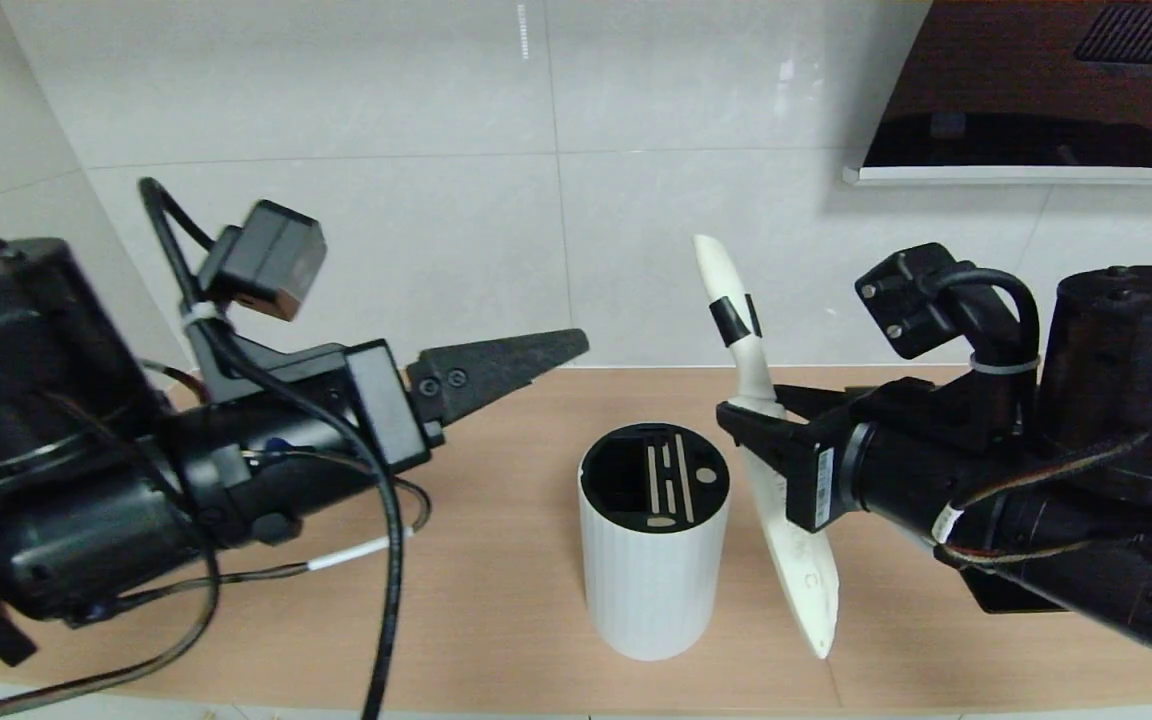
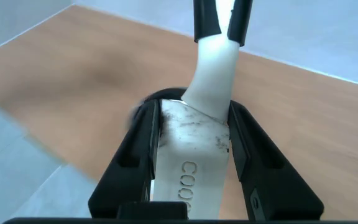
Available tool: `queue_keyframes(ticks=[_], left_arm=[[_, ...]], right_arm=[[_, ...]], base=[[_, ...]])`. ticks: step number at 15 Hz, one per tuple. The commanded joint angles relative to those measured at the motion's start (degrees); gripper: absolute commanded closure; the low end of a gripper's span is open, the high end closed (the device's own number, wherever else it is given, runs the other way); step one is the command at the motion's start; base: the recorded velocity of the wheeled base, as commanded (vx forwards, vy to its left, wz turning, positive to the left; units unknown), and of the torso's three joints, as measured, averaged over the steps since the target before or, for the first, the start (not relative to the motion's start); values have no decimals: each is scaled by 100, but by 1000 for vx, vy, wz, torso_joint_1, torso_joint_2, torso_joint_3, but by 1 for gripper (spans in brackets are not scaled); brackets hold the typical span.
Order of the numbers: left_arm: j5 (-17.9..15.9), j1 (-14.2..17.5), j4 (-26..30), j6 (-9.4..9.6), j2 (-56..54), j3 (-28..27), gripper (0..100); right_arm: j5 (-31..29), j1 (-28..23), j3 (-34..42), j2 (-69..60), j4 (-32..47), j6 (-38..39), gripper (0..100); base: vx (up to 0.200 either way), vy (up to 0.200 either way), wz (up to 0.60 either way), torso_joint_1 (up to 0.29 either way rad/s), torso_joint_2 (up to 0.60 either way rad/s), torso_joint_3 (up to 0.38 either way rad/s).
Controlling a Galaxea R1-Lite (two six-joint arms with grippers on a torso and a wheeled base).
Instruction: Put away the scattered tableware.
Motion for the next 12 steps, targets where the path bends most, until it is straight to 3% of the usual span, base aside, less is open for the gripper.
queue_keyframes(ticks=[1,4,10,12], left_arm=[[318,-452,-737,-132,983,207,0],[995,-742,-1651,-88,1642,198,0],[1021,-821,-1774,-70,1615,225,0],[1083,-821,-1774,132,1607,225,0]], right_arm=[[-6,317,13,240,-22,12,100],[-15,660,31,495,-75,82,100],[-24,854,110,705,-471,74,100],[-32,862,180,697,-471,47,100]], base=[[0,0,0,0,0,0],[0,0,0,0,0,0],[0,0,0,0,0,0],[0,0,0,0,0,0]])
